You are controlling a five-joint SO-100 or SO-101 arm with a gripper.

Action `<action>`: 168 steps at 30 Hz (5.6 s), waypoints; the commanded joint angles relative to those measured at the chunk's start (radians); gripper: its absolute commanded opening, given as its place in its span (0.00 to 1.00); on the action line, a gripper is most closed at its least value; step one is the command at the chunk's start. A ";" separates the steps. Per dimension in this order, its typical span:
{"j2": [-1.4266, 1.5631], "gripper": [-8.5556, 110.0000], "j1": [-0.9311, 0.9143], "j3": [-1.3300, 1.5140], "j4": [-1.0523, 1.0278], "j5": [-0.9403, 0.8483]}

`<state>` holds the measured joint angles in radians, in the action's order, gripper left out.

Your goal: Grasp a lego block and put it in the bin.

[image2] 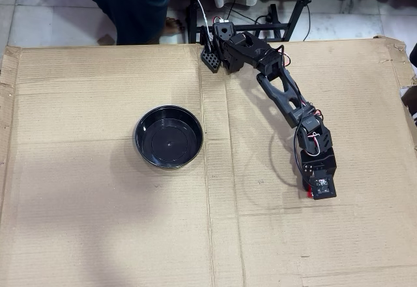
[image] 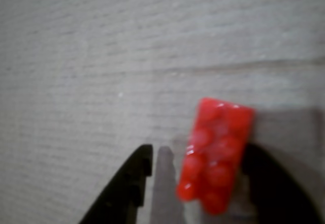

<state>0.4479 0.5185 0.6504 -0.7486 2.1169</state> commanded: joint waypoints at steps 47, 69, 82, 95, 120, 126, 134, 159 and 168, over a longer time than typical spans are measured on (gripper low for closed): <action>0.138 0.13 -0.141 -0.095 -0.167 -0.005; 0.341 0.13 -0.264 -0.095 -0.193 -0.005; 0.443 0.13 -0.382 -0.095 -0.244 -0.005; 0.502 0.13 -0.511 -0.095 -0.244 -0.005; 0.618 0.13 -0.759 -0.095 -0.362 -0.094; 0.701 0.13 -0.825 -0.084 -0.515 -0.161; 0.753 0.13 -0.890 -0.087 -0.663 -0.224; 0.779 0.14 -1.000 -0.078 -1.005 -0.290; 0.781 0.14 -1.063 -0.015 -1.052 -0.331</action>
<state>1.1766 -0.5246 0.6274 -1.7825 1.8055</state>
